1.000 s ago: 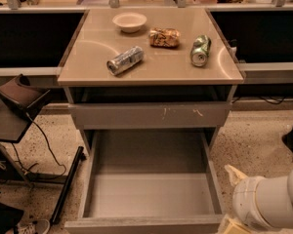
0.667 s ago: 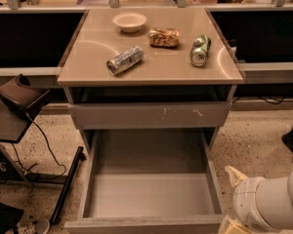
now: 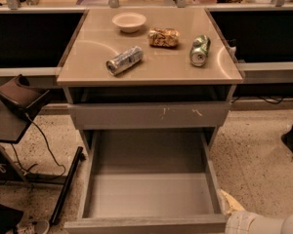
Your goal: Close middle drawer
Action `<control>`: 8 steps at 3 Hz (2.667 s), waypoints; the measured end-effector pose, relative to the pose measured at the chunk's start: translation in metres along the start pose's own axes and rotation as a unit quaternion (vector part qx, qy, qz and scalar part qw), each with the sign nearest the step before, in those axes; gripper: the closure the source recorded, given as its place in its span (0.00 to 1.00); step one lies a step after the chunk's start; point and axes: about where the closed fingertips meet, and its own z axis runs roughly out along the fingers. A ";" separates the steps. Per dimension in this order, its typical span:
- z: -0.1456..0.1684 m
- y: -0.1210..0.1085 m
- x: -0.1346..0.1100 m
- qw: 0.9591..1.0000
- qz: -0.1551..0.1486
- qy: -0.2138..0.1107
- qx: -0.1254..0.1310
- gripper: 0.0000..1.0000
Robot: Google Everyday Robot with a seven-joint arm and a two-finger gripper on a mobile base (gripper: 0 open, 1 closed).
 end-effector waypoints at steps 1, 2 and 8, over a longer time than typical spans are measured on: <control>0.025 0.010 0.024 0.999 -0.030 -0.022 0.017 0.00; 0.059 0.014 0.066 0.998 -0.060 -0.009 0.024 0.00; 0.133 0.014 0.125 0.996 -0.010 0.054 -0.066 0.00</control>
Offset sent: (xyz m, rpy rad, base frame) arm -0.0101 -0.0248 -0.1003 -0.0335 -0.1331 0.1068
